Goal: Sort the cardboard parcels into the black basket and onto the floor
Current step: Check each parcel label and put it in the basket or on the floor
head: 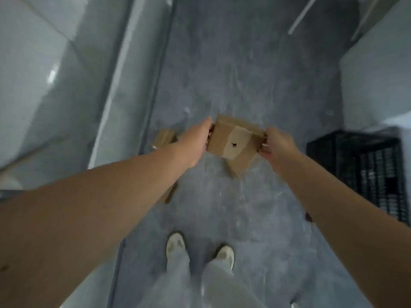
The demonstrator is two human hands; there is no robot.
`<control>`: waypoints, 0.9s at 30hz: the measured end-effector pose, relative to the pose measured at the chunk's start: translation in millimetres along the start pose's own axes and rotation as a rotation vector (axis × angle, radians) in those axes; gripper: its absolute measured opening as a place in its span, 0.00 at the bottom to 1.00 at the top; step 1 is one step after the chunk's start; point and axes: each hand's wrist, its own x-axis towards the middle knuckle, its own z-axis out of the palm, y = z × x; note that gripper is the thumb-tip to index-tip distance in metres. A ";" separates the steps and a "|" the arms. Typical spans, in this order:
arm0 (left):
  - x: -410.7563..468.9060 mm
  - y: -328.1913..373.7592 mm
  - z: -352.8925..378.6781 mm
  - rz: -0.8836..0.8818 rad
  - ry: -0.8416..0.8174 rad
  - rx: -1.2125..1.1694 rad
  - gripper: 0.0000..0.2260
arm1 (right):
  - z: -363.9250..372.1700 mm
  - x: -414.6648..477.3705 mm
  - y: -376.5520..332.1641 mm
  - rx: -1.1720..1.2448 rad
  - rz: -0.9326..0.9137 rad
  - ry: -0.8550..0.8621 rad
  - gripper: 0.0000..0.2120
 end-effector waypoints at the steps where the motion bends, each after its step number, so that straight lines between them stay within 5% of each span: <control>1: -30.7 39.2 -1.2 0.066 0.034 0.023 0.12 | -4.0 -28.5 -37.4 0.041 -0.031 0.002 0.11; 6: -197.0 188.4 -24.0 0.474 0.301 0.144 0.09 | -5.6 -171.8 -174.1 0.200 -0.161 -0.123 0.16; 11: -333.6 233.1 -57.3 0.776 0.527 0.149 0.09 | -4.3 -284.2 -243.9 0.122 -0.314 -0.377 0.18; 17: -443.1 184.2 -55.7 0.850 0.661 0.015 0.11 | -37.1 -369.0 -253.1 0.001 -0.482 -0.614 0.20; 23: -536.7 101.0 -42.7 0.827 0.788 -0.144 0.24 | -50.9 -436.7 -207.4 -0.174 -0.504 -0.794 0.20; 27: -615.7 49.7 -54.4 0.840 0.901 -0.220 0.22 | -41.8 -501.9 -165.5 -0.291 -0.558 -0.922 0.18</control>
